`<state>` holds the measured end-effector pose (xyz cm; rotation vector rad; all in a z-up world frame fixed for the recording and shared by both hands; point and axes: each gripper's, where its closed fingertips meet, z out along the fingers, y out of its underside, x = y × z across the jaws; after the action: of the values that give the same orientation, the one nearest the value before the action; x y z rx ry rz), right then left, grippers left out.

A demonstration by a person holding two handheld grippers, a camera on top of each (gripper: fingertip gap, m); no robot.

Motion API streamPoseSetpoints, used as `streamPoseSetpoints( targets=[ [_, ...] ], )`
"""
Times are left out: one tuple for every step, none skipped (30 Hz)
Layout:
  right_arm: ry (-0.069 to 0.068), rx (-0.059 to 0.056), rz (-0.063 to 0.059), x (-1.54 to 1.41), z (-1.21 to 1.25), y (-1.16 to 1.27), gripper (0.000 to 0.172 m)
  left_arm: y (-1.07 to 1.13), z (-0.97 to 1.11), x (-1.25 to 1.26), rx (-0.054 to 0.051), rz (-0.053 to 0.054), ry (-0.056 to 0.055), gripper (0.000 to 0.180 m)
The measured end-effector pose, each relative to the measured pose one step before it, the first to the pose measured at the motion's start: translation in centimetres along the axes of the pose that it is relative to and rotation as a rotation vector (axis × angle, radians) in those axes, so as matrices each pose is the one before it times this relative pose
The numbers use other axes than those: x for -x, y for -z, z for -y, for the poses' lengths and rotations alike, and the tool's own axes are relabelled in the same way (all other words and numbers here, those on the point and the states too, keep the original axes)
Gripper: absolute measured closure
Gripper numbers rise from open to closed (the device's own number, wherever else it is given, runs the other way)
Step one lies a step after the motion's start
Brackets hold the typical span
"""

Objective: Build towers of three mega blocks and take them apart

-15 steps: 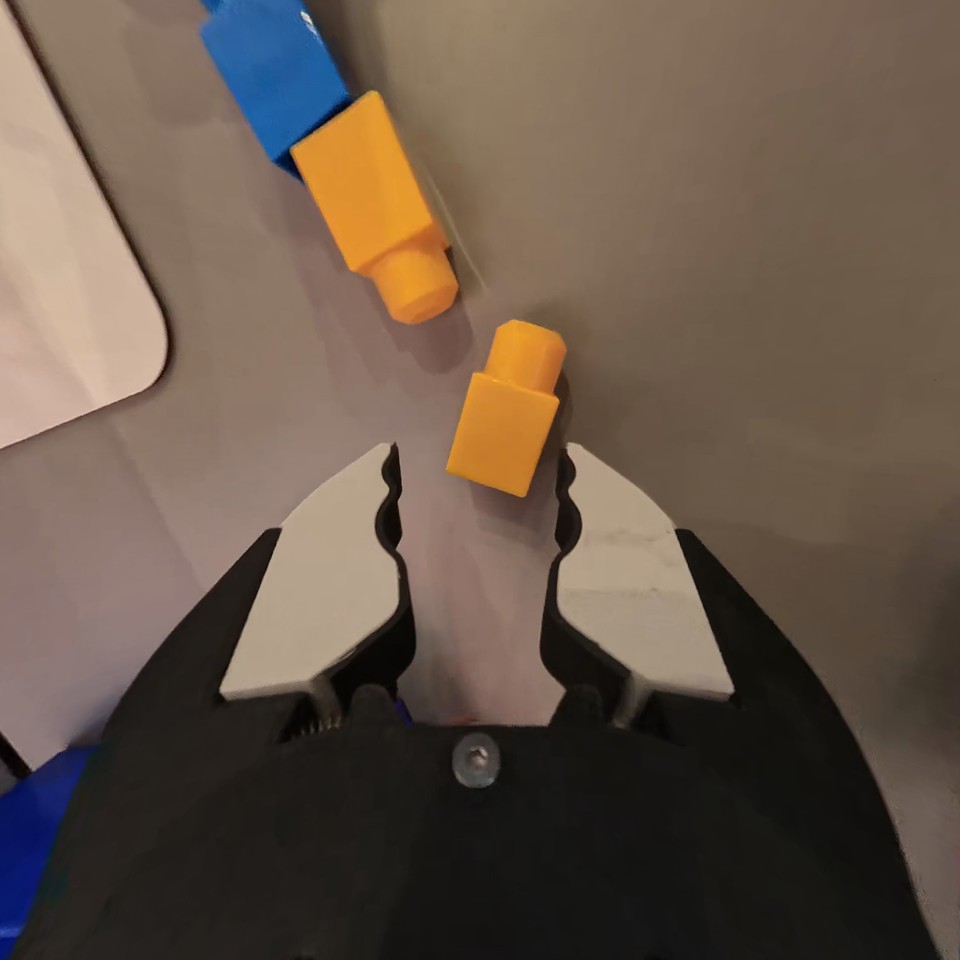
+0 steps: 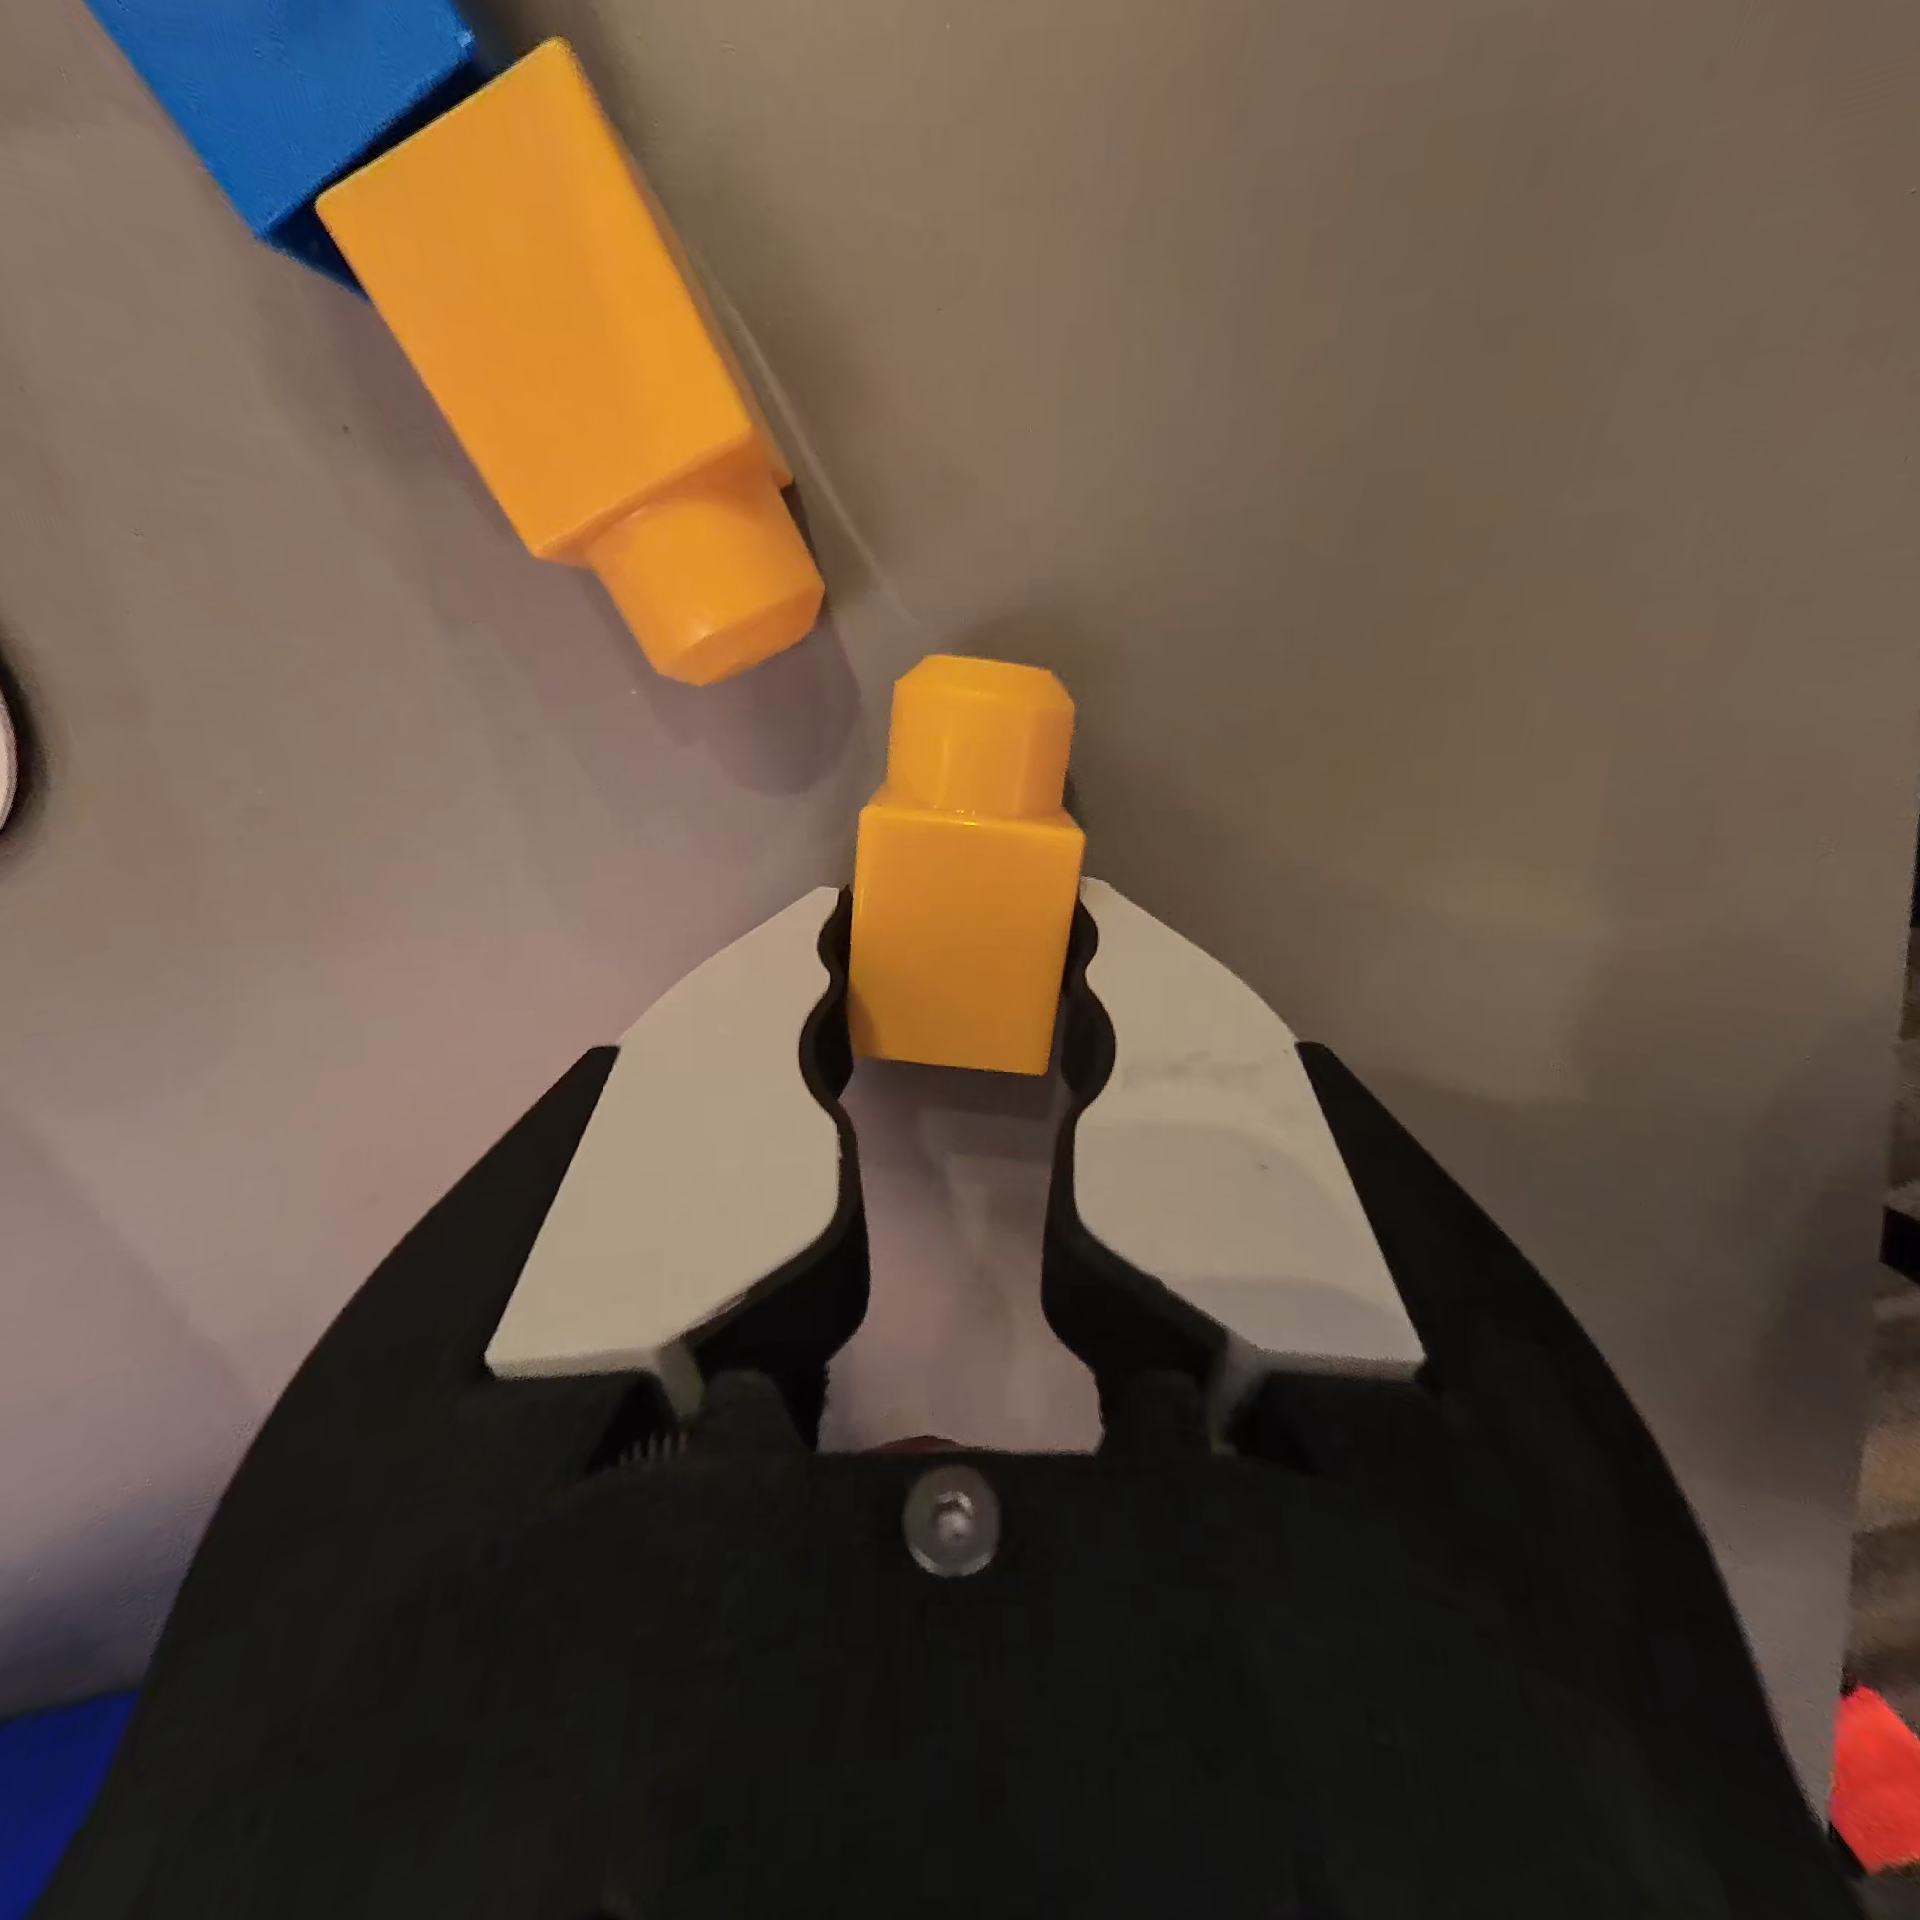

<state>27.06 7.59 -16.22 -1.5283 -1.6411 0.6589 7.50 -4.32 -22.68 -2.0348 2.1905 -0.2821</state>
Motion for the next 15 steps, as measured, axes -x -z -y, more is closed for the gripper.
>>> streamPoseSetpoints(
  targets=[
    [0.0007,0.0009,0.0009,0.021,-0.015,-0.02,0.172,0.04,-0.147,0.107,-0.0092,0.0114,0.0112,0.144],
    [-0.0006,0.0008,0.0014,0.017,-0.016,-0.023,0.172,0.069,-0.046,0.154,-0.0206,0.0131,0.0159,0.144],
    [-0.0002,0.0002,0.0004,0.009,-0.005,-0.012,0.172,0.109,0.045,0.306,-0.0288,0.0223,0.0241,0.144],
    [-0.0002,-0.0007,-0.0001,0.002,-0.004,-0.003,0.172,0.136,0.033,0.143,-0.0272,0.0128,0.0229,0.144],
    [-0.001,0.0001,0.001,0.003,-0.007,-0.016,0.172,0.148,0.147,0.03,-0.0337,0.009,0.0181,0.144],
    [-0.0006,0.0012,0.0014,0.019,-0.029,-0.026,0.172,0.217,0.275,0.318,-0.0432,0.0283,0.0224,0.144],
    [-0.0007,0.0001,0.0014,0.022,-0.024,-0.039,0.172,0.236,0.292,0.223,-0.0426,0.0182,0.0287,0.144],
    [-0.002,-0.0003,0.003,0.042,-0.014,-0.051,0.172,0.243,0.33,-0.039,-0.0487,0.0024,0.0215,0.144],
    [-0.0026,0.001,0.0053,0.061,-0.038,-0.072,0.172,0.322,0.541,0.244,-0.066,0.0229,0.0192,0.144],
    [-0.0024,0.0002,0.0087,0.126,-0.029,-0.103,0.172,0.31,0.731,0.254,-0.0784,0.0172,0.0299,0.144],
    [-0.0024,-0.0012,0.0079,0.117,-0.014,-0.126,0.172,0.231,0.661,0.056,-0.0702,0.0024,0.0233,0.144],
    [-0.0027,0.0003,0.0112,0.158,-0.037,-0.18,0.172,0.231,0.601,0.387,-0.063,0.0257,0.0135,0.144],
    [-0.0021,0.0016,0.011,0.135,-0.072,-0.22,0.172,0.214,0.707,0.396,-0.0672,0.0198,0.025,0.144],
    [0.0017,0.0007,0.009,0.14,-0.042,-0.238,0.172,0.16,0.815,-0.074,-0.0735,-0.0134,0.0214,0.144],
    [0.005,0.0001,0.0138,0.251,0.012,-0.235,0.172,0.175,0.774,0.047,-0.0676,-0.0012,0.0089,0.144]
  ],
)
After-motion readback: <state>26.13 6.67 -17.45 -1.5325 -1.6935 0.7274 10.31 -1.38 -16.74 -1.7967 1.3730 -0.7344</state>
